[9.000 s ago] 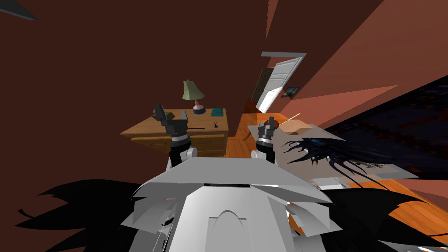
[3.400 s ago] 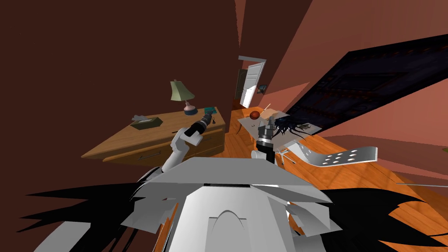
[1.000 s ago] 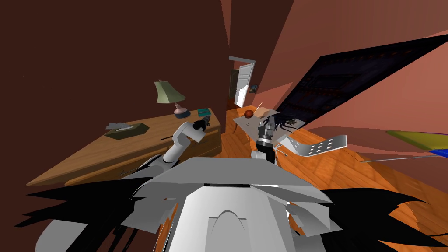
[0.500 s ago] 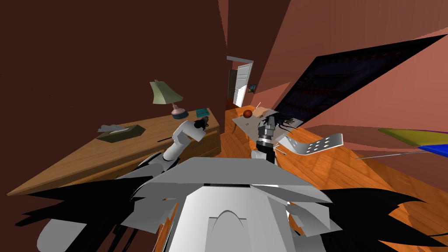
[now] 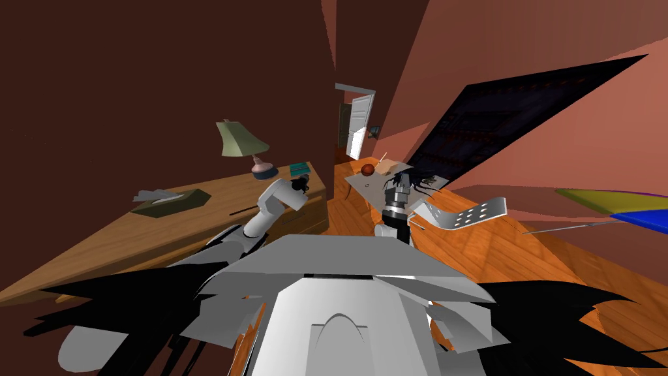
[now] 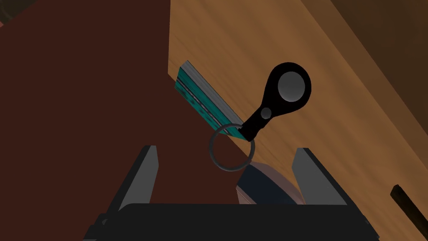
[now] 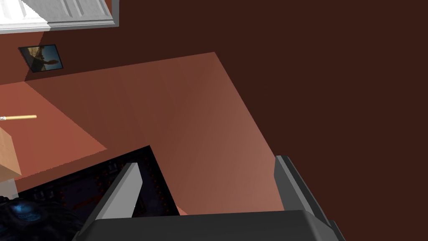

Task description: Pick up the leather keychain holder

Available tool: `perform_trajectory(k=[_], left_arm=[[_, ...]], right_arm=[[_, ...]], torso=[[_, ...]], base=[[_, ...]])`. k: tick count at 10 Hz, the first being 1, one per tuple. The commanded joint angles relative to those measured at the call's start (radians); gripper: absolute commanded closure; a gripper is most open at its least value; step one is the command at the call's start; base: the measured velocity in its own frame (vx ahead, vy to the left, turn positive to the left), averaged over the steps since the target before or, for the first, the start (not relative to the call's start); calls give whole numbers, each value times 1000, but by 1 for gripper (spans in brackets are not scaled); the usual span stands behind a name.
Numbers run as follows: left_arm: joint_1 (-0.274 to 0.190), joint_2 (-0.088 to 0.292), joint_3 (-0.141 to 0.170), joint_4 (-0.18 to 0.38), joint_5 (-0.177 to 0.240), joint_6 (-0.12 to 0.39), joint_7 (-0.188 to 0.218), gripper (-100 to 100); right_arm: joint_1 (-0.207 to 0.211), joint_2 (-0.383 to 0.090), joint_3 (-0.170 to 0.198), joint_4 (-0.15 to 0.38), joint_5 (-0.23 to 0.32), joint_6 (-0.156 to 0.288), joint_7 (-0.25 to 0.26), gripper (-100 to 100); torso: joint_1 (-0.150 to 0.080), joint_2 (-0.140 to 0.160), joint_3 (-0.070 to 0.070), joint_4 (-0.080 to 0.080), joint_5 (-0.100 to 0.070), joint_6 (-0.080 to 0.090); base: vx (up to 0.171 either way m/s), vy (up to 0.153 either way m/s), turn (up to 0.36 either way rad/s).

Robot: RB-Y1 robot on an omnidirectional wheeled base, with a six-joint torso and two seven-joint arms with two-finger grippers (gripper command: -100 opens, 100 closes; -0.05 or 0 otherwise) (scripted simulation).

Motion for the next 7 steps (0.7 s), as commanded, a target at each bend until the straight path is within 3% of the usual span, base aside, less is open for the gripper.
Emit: perform_trajectory(k=[1, 2, 3, 5, 6, 7], left_arm=[[0, 0, 0, 0, 0, 0, 0, -100], [-1, 0, -1, 0, -1, 4, 1, 0], [1, -7, 6, 34, -4, -29, -4, -100], [3, -14, 12, 68, -7, -61, -9, -100], [0, -12, 10, 58, -5, -48, -7, -100], [0, -12, 10, 61, -5, -53, -8, 100]], right_arm=[[0, 0, 0, 0, 0, 0, 0, 0], [0, 0, 0, 0, 0, 0, 0, 0], [0, 0, 0, 0, 0, 0, 0, 0], [0, 0, 0, 0, 0, 0, 0, 0], [0, 0, 0, 0, 0, 0, 0, 0], [0, 0, 0, 0, 0, 0, 0, 0]], torso=[[0, 0, 0, 0, 0, 0], [0, 1, 0, 0, 0, 0], [0, 1, 1, 0, 0, 0], [1, 0, 0, 0, 0, 0], [1, -1, 0, 0, 0, 0], [1, 0, 0, 0, 0, 0]], base=[[7, -3, -4], [0, 0, 0], [16, 5, -16], [28, 14, -17], [12, 4, -3], [0, 0, 0]])
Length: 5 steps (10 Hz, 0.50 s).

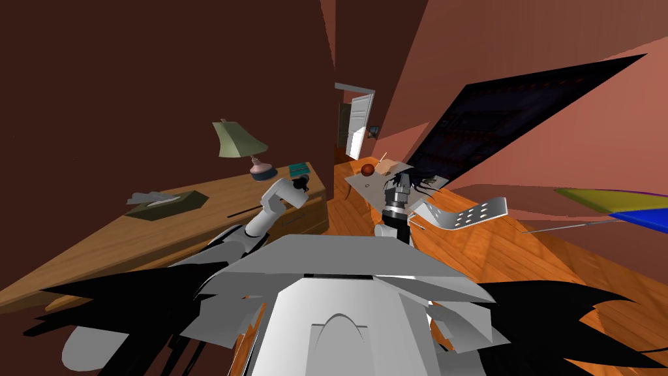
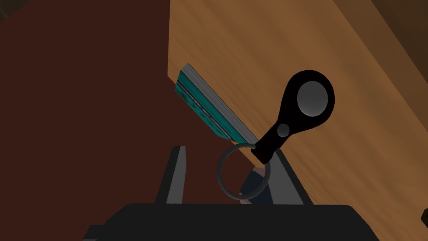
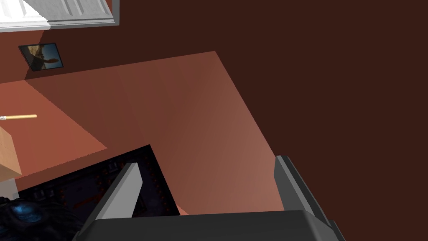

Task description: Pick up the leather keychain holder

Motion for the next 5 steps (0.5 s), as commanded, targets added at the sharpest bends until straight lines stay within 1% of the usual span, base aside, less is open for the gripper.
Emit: perform_trajectory(k=[1, 4, 5], left_arm=[[0, 0, 0, 0, 0, 0, 0, 100], [0, 0, 0, 0, 0, 0, 0, 100], [0, 0, 0, 0, 0, 0, 0, 0]], right_arm=[[0, 0, 0, 0, 0, 0, 0, 0], [0, 0, 0, 0, 0, 0, 0, 0], [0, 0, 0, 0, 0, 0, 0, 0]], torso=[[0, 0, 0, 0, 0, 0], [0, 1, 0, 0, 0, 0], [0, 1, 0, 0, 0, 0]], base=[[0, 0, 0], [0, 0, 0], [0, 0, 0]])
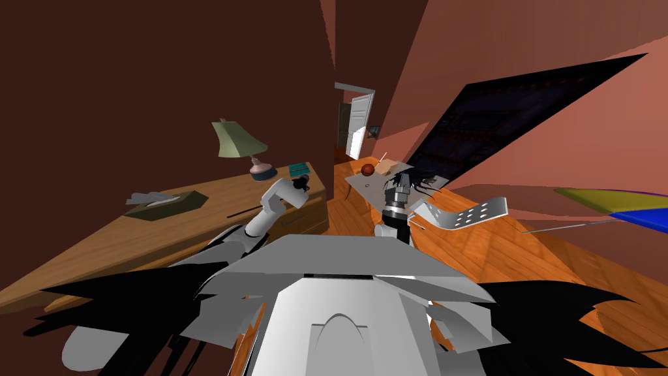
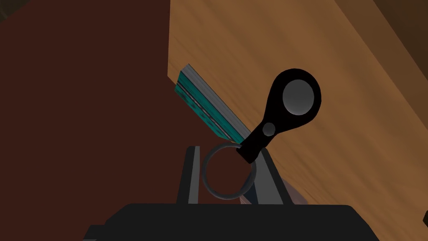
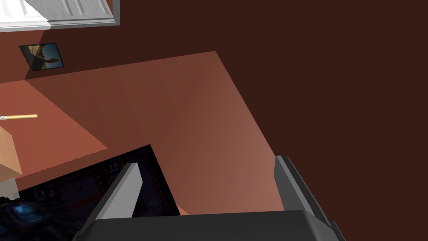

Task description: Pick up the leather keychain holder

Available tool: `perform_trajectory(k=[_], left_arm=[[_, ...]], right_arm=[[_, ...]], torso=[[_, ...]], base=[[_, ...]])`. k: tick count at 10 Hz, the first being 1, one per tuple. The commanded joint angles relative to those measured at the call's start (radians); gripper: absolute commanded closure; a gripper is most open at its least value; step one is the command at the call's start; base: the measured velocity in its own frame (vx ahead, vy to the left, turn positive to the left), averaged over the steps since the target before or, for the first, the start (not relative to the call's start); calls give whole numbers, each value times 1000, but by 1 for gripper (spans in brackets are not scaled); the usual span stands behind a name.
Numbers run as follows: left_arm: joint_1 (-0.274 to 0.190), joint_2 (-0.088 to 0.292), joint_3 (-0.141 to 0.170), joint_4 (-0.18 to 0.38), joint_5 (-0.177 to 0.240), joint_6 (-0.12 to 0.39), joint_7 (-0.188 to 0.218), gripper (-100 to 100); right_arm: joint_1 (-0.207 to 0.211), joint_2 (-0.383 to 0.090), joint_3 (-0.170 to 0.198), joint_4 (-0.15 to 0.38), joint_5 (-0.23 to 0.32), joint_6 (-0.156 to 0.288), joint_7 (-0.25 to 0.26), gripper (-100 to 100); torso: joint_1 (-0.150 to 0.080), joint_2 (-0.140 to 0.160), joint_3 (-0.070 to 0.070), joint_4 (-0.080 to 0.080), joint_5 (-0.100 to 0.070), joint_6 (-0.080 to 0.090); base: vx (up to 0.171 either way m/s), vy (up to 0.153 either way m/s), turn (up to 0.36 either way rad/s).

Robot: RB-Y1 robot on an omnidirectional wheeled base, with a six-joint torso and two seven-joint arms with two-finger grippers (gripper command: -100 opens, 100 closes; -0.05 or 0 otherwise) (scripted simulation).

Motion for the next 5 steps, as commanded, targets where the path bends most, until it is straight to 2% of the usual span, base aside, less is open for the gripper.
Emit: perform_trajectory(k=[1, 3, 4, 5], left_arm=[[1, 7, -6, -33, 2, 30, 5, 100], [0, 12, -11, -61, 5, 56, 8, 100], [-1, 11, -9, -50, 4, 44, 7, 100], [-1, 11, -9, -52, 5, 48, 7, 0]], right_arm=[[0, 0, 0, 0, 0, 0, 0, 0], [0, 0, 0, 0, 0, 0, 0, 0], [0, 0, 0, 0, 0, 0, 0, 0], [0, 0, 0, 0, 0, 0, 0, 0]], torso=[[0, 0, 0, 0, 0, 0], [-1, 2, 1, 0, 0, 0], [-1, 3, 2, 1, 0, 0], [-1, 2, 1, 0, 0, 0]], base=[[-16, -9, 19], [-28, -11, 17], [-14, -5, 4], [0, 0, 0]])
